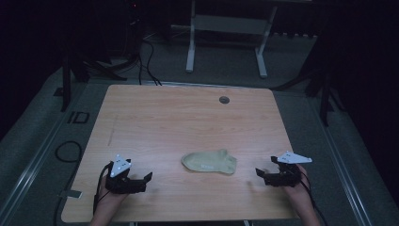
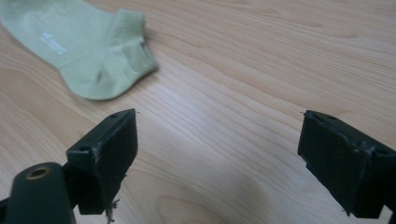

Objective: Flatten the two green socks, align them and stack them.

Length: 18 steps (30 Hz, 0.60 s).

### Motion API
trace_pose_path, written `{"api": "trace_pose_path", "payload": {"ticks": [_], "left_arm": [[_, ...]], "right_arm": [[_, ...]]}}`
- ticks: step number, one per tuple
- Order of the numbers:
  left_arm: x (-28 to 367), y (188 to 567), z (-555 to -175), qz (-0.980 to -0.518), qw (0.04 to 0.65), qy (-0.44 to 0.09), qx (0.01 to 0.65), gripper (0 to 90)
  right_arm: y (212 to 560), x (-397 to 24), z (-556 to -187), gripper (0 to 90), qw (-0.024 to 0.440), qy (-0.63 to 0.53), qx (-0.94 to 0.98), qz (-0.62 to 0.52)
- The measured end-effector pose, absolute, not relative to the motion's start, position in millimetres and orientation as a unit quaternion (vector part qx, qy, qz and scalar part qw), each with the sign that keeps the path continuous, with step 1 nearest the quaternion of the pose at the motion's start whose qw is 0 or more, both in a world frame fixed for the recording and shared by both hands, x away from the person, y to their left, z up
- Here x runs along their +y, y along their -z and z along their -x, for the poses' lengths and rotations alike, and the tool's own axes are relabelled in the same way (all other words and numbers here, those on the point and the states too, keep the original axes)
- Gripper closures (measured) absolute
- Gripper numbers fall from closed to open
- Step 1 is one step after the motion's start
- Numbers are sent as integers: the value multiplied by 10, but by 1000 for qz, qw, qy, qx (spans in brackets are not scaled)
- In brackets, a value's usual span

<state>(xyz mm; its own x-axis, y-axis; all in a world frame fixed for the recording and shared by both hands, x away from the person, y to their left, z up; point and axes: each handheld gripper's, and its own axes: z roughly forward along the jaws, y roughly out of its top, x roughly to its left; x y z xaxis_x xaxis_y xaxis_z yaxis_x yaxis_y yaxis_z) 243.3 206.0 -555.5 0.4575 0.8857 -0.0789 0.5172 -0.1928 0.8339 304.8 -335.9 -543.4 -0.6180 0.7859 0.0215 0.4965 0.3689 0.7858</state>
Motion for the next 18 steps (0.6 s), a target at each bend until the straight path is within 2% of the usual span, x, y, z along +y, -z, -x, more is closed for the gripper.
{"api": "trace_pose_path", "payload": {"ticks": [2, 18], "left_arm": [[2095, 5552, -2396, -740, 423, -233, 468, 18], [2491, 5588, -2155, -714, 415, -250, 505, 18]], "right_arm": [[5451, -3442, -3027, 121, 187, -397, 800, -409], [5478, -3757, -2854, 133, 211, -402, 764, -459]]}}
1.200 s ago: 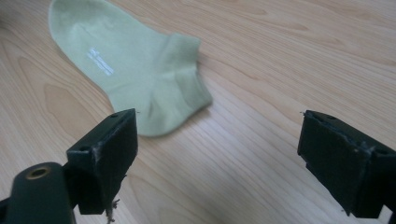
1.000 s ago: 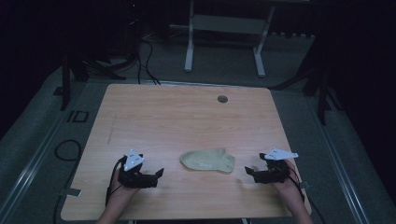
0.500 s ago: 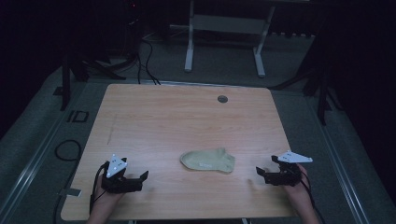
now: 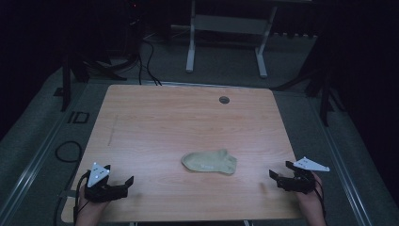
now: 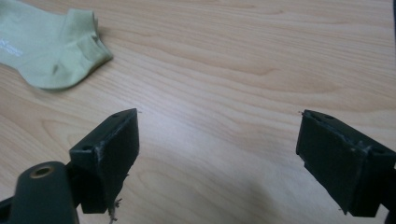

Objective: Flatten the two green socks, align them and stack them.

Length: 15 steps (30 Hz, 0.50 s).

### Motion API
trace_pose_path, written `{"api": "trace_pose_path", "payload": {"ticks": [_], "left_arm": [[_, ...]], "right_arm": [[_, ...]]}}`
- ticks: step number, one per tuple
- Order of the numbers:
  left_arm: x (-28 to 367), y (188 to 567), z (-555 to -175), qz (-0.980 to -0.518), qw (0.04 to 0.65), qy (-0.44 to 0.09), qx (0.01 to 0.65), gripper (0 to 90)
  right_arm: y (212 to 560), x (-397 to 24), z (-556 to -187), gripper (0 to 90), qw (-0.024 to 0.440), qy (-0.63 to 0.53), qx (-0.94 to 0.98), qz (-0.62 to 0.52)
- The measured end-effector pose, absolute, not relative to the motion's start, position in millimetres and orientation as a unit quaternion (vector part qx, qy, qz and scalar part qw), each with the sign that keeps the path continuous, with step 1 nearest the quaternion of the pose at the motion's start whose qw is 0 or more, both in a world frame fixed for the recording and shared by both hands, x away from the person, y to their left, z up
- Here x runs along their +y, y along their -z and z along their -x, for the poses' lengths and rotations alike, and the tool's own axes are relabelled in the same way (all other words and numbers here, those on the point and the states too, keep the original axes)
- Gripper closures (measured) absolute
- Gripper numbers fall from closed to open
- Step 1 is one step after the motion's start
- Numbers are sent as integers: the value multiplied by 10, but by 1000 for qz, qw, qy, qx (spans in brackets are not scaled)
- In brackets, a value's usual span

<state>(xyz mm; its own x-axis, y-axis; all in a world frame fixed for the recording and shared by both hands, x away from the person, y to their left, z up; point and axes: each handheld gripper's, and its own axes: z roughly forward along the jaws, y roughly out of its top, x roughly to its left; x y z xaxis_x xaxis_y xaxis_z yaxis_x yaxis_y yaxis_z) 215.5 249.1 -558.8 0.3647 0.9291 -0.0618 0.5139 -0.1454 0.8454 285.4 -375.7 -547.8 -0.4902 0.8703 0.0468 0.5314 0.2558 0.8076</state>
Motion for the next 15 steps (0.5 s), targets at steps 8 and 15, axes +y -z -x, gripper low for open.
{"api": "trace_pose_path", "payload": {"ticks": [8, 15], "left_arm": [[2666, 5650, -2031, -701, 413, -256, 523, 18], [2762, 5651, -1929, -679, 423, -266, 537, 18]], "right_arm": [[5518, -3833, -2712, 133, 215, -417, 746, -472], [5550, -3882, -2604, 133, 239, -417, 729, -487]]}}
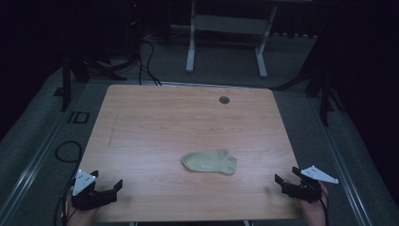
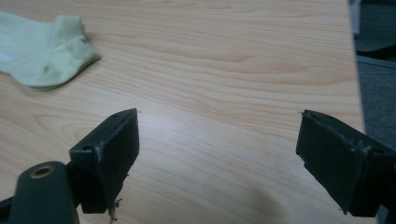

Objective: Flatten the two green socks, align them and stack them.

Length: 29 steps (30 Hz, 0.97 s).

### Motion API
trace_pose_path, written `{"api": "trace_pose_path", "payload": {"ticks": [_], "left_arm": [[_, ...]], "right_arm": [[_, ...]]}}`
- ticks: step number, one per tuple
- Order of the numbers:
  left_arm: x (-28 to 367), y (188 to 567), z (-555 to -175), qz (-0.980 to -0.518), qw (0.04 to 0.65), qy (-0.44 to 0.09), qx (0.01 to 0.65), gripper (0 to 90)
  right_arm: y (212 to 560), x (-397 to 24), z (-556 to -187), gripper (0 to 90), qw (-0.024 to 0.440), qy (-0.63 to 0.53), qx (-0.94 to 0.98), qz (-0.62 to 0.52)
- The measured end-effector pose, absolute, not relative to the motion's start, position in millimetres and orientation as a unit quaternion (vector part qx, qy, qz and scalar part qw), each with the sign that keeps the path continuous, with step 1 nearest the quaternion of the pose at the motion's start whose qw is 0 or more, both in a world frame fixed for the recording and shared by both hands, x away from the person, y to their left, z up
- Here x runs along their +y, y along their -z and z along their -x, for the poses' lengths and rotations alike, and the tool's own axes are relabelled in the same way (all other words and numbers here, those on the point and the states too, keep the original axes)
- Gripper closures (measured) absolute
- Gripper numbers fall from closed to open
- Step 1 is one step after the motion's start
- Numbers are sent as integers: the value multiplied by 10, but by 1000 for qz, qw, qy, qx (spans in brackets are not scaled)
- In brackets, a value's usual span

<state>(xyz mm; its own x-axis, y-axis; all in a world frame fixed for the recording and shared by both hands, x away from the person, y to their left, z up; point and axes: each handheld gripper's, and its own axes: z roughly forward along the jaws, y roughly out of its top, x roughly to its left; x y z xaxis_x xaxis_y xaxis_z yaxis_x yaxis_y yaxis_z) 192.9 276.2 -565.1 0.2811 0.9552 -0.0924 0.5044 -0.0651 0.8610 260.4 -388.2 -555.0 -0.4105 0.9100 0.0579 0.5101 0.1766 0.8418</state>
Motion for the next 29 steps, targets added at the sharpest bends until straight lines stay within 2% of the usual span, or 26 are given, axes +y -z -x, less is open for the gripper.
{"api": "trace_pose_path", "payload": {"ticks": [17, 22, 29], "left_arm": [[2909, 5681, -1768, -640, 429, -300, 562, 19], [2923, 5703, -1739, -628, 426, -320, 567, 18], [2929, 5716, -1727, -623, 427, -322, 570, 18]], "right_arm": [[5618, -3969, -2566, 135, 295, -408, 693, -516], [5644, -3970, -2588, 136, 302, -404, 691, -518], [5644, -3980, -2585, 137, 301, -405, 688, -522]]}}
